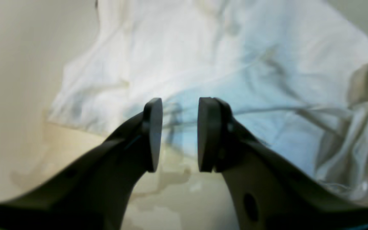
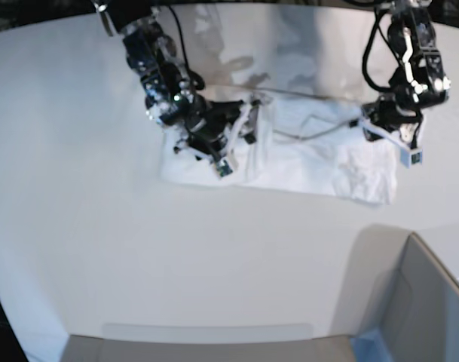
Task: Layout the t-shirt on the table in an organized manner, then fold the t-shirt properly
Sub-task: 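Press the folded end flat with the right gripper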
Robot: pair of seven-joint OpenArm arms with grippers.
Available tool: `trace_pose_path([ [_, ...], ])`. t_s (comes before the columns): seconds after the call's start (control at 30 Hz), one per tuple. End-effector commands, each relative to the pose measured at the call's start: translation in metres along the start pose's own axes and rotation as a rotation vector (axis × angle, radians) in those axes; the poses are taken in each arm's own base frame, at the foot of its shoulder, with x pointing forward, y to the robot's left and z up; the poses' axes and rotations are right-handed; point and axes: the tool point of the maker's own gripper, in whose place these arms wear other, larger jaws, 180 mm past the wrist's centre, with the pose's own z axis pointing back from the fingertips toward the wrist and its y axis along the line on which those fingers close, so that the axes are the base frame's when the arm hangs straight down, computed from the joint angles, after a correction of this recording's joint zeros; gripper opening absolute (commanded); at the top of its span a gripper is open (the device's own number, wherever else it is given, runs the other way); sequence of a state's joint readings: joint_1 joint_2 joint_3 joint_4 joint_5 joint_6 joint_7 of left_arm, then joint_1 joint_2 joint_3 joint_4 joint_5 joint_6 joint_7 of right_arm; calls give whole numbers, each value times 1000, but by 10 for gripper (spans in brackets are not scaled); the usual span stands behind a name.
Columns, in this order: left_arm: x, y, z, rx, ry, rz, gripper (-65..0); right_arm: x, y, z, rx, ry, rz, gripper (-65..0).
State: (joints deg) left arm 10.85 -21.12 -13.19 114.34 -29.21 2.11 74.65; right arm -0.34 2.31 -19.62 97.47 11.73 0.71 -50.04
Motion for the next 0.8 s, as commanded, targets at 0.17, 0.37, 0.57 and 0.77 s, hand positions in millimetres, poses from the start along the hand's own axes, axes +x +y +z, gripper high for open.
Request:
trace_pose_path([
  [0.17,21,0,9,3,-75,-19,-418,11,-15,15,-46,-59,-3,-339],
  [0.37,45,-3,10,-5,-154,-14,-353,-12,-49,22,-149,-25,-127,-339],
  [0.57,57,10,-7,20,-130,6,-347,-36,-73,21,-202,29,-184,-339],
  [0.77,50,23,-20,41,-91,45,-348,-55,-126,33,-320,52,-269,-339],
])
